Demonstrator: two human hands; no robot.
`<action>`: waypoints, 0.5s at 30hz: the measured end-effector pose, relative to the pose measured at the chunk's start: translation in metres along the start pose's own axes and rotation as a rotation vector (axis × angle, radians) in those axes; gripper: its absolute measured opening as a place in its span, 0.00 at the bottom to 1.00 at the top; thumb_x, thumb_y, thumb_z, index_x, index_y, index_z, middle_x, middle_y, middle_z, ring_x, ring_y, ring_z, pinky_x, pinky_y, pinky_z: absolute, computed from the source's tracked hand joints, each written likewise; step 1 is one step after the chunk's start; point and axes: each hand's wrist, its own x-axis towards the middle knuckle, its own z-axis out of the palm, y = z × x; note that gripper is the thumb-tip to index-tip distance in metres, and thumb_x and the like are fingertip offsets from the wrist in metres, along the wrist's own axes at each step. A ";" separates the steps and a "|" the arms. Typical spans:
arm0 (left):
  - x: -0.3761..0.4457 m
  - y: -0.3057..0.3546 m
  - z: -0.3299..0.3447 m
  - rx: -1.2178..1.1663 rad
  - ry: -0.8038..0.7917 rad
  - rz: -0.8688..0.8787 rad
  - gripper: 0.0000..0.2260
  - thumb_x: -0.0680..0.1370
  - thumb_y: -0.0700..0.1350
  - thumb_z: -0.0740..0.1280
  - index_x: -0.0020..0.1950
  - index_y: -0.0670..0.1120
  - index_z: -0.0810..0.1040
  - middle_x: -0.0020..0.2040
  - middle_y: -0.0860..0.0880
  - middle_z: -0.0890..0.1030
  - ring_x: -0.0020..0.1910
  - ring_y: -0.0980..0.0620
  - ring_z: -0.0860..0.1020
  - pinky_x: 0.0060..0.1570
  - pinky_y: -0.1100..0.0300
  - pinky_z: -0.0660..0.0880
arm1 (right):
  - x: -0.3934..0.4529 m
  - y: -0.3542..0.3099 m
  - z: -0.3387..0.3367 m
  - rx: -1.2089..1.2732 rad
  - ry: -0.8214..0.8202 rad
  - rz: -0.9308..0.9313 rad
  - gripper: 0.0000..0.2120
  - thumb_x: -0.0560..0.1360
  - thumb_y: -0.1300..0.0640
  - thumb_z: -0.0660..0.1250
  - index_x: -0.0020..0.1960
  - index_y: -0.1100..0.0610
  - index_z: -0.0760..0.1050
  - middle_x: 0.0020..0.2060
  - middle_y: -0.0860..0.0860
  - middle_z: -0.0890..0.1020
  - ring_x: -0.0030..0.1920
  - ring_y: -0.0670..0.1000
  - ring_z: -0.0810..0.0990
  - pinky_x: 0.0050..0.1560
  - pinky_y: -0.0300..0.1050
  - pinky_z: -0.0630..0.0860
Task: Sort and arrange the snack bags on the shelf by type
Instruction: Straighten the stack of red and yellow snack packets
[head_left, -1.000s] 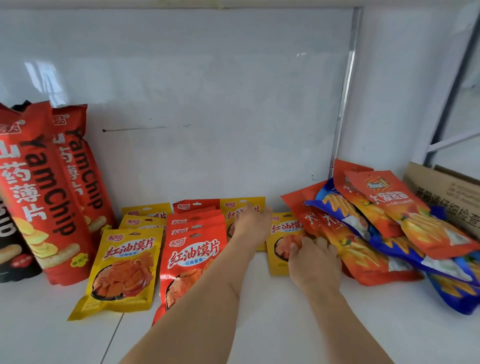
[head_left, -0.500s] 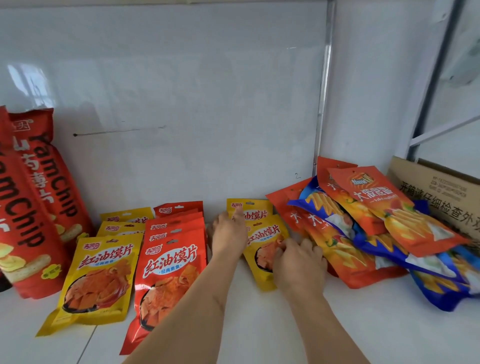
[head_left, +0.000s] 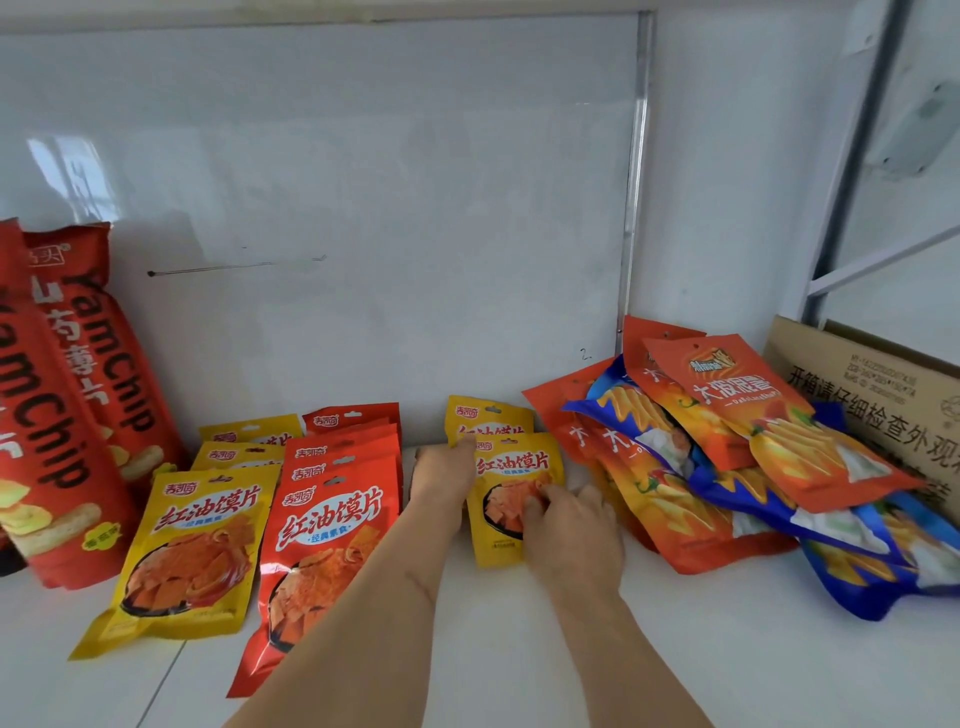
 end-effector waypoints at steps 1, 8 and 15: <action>-0.002 0.000 -0.001 -0.027 -0.023 -0.015 0.15 0.81 0.53 0.65 0.51 0.40 0.78 0.43 0.44 0.81 0.36 0.48 0.77 0.34 0.59 0.70 | 0.000 0.000 0.000 0.007 0.002 -0.002 0.19 0.82 0.44 0.54 0.68 0.47 0.73 0.63 0.53 0.73 0.62 0.54 0.72 0.60 0.47 0.71; -0.016 0.002 -0.007 -0.195 -0.143 -0.082 0.11 0.80 0.51 0.69 0.53 0.43 0.82 0.43 0.44 0.87 0.42 0.43 0.86 0.51 0.46 0.83 | -0.001 0.001 0.004 0.087 0.006 -0.016 0.18 0.82 0.45 0.54 0.64 0.48 0.76 0.57 0.52 0.75 0.59 0.53 0.74 0.57 0.47 0.72; -0.029 0.004 -0.013 -0.216 -0.102 0.039 0.08 0.82 0.47 0.67 0.56 0.44 0.80 0.47 0.44 0.87 0.44 0.42 0.86 0.49 0.43 0.83 | -0.001 0.003 -0.004 0.242 0.120 0.028 0.17 0.80 0.41 0.59 0.61 0.48 0.76 0.59 0.51 0.75 0.61 0.53 0.71 0.59 0.48 0.72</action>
